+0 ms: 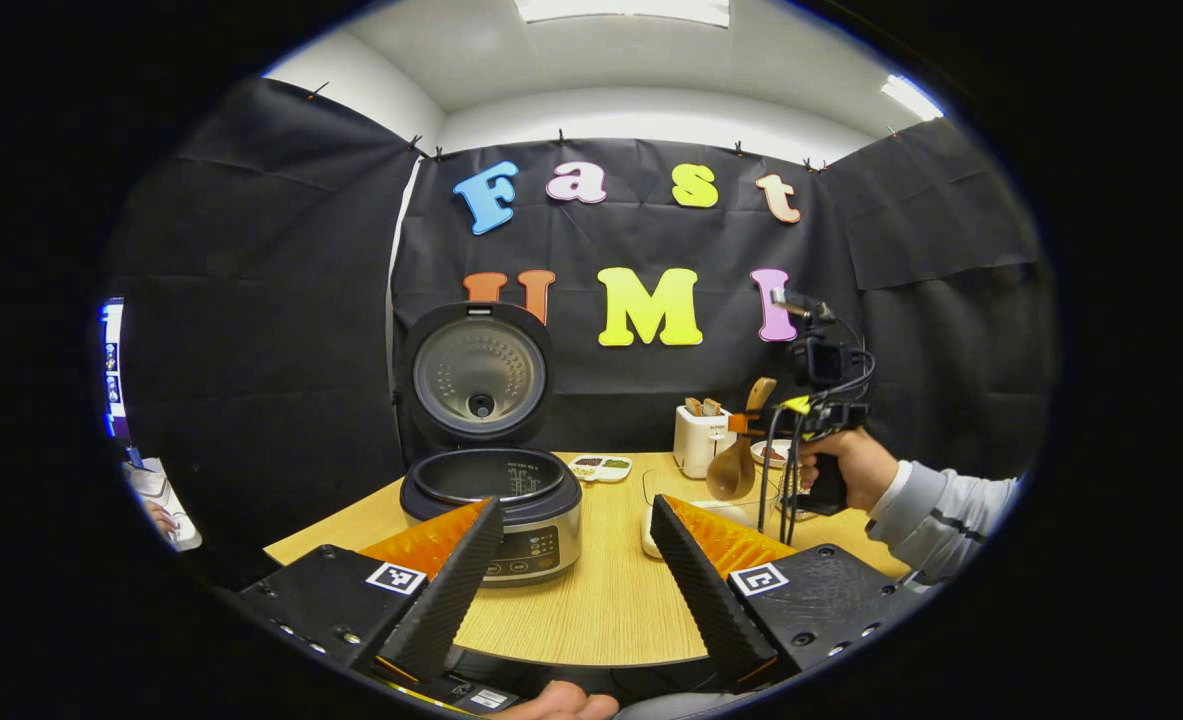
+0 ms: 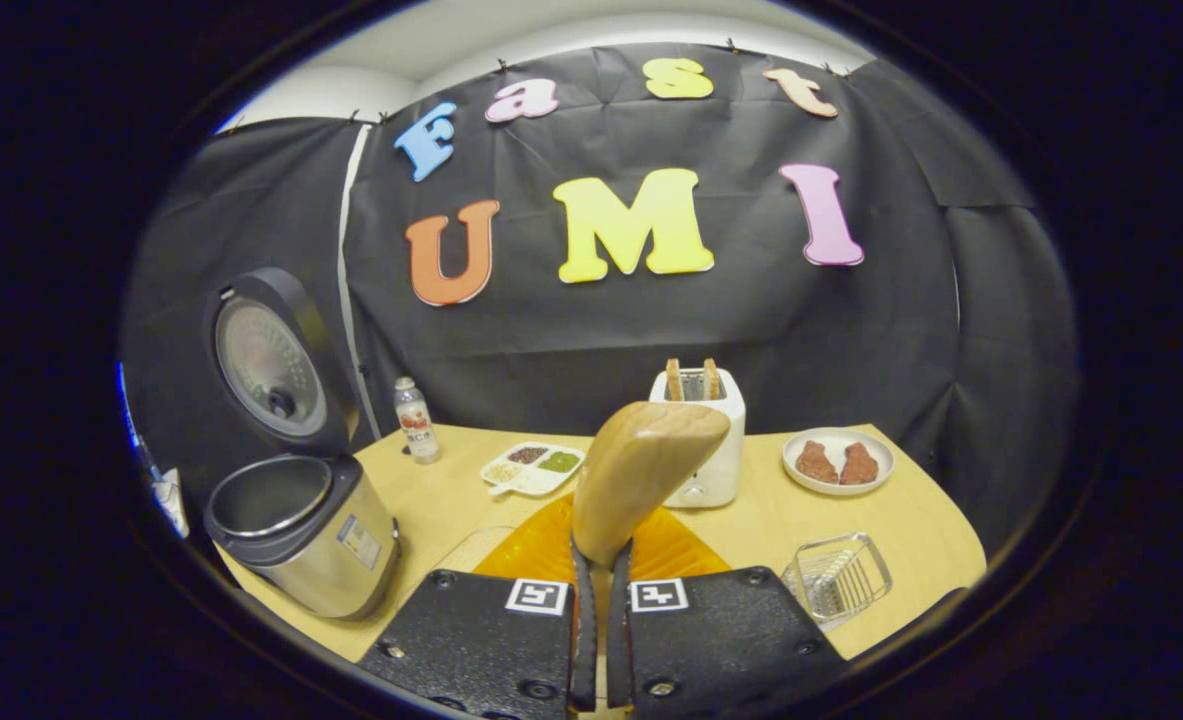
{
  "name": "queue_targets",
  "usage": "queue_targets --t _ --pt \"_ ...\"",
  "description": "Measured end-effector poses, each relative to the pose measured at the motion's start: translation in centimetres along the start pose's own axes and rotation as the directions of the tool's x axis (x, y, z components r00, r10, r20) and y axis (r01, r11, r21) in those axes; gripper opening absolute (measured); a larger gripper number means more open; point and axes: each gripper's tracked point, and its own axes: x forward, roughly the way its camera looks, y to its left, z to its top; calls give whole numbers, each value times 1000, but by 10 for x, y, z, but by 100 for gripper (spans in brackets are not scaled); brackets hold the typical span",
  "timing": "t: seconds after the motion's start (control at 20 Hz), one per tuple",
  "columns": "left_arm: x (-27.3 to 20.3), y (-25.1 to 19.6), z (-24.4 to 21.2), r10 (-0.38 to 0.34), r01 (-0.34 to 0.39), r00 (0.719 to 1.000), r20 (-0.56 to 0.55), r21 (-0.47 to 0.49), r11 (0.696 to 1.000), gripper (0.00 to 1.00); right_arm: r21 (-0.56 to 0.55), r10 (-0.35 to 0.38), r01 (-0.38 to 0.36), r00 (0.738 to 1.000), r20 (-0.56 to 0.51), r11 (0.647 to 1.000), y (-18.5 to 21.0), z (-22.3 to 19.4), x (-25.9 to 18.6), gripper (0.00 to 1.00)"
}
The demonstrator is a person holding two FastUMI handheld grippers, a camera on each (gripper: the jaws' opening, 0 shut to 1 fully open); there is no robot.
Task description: Close the left gripper, press the button to open the rice cooker; take a wooden spoon from the chopstick holder with the right hand, scoop a spoonful of rice and pour it into the rice cooker, then put the wooden spoon back into the chopstick holder.
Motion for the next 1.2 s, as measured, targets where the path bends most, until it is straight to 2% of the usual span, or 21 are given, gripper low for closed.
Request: queue_targets --t 0.15,0.35,0.5,0.65,0.8,0.9,1.05,1.15,1.2 --pt "1 -2 -4 -7 7 1000 -11 -4 1000 95 -55 -69 70 997 21 996 -13 -12 13 10" --pt "4 -3 -12 -5 5 999 -33 -2 1000 95 -38 -170 170 985 16 985 -36 -32 23 10" --pt "6 -5 -16 -9 8 999 -43 -8 1000 95 112 -115 120 992 -55 986 -25 -55 24 10" --pt "5 -5 -15 -5 4 999 -46 -4 1000 95 147 -80 92 993 -83 985 -13 -58 21 10" --pt "5 -7 -13 -2 2 999 -42 -2 1000 95 246 -1 33 992 -129 969 8 -63 22 10" --pt "5 -7 -13 -1 1 999 -43 -6 1000 95 324 36 16 987 -156 946 16 -64 24 10" --pt "1 -8 -14 0 0 999 -53 3 1000 95 437 60 21 983 -172 899 7 -65 25 10" --pt "0 -5 -14 5 -4 999 -54 17 1000 95 545 87 27 979 -183 838 -4 -68 27 10" --pt "0 -4 -14 8 -6 998 -56 22 1000 95 610 127 2 978 -169 793 -4 -64 25 10"
